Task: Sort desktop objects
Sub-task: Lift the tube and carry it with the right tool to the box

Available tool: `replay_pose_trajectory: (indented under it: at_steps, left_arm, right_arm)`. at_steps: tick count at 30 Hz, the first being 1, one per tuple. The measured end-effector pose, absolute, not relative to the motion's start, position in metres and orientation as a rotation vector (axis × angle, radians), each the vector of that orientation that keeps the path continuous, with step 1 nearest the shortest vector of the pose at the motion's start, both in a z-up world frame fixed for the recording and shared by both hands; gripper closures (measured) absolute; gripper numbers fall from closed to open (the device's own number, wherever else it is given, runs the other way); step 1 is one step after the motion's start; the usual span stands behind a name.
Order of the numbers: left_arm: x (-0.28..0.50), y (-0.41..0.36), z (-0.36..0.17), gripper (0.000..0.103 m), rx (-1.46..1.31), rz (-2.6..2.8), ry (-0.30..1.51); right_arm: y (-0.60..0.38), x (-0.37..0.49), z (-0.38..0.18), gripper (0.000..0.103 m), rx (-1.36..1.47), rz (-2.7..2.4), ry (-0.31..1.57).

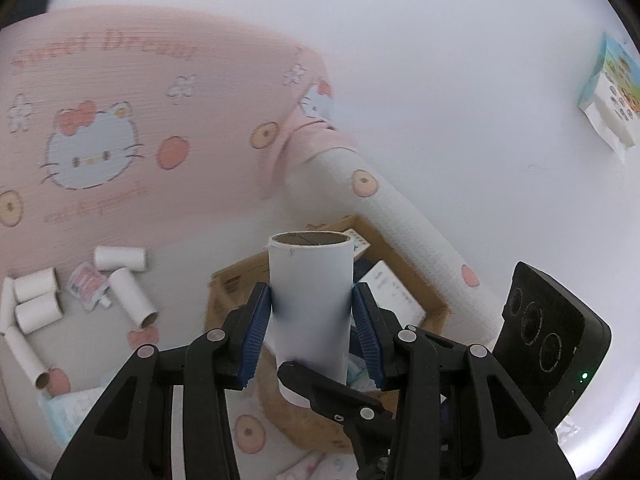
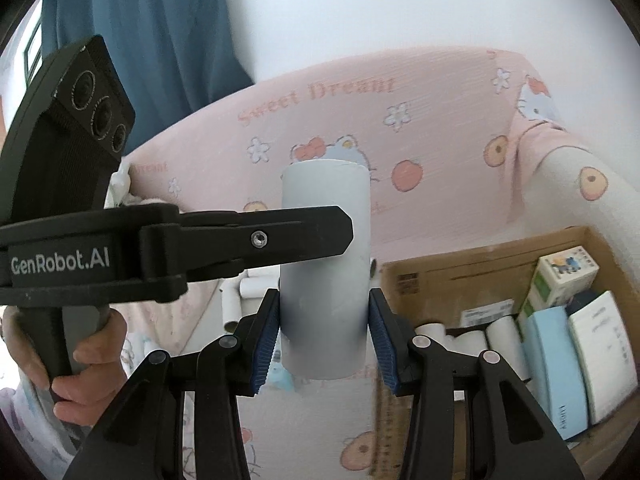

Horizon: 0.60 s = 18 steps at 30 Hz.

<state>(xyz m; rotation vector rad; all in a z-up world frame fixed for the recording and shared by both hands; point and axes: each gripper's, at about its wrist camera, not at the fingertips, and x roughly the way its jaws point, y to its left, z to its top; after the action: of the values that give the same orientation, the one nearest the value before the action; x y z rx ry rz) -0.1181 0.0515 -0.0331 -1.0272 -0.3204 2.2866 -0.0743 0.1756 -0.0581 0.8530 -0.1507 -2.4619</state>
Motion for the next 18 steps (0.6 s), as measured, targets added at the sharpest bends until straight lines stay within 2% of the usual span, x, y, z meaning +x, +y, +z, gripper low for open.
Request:
replay_pose_trajectory:
  at_steps: [18]
  left_arm:
    - [-0.172, 0.118, -0.053, 0.057, -1.191, 2.117, -0.322]
  right_arm:
    - [0.245, -0.126, -0.059, 0.061, 0.997, -2.447, -0.210]
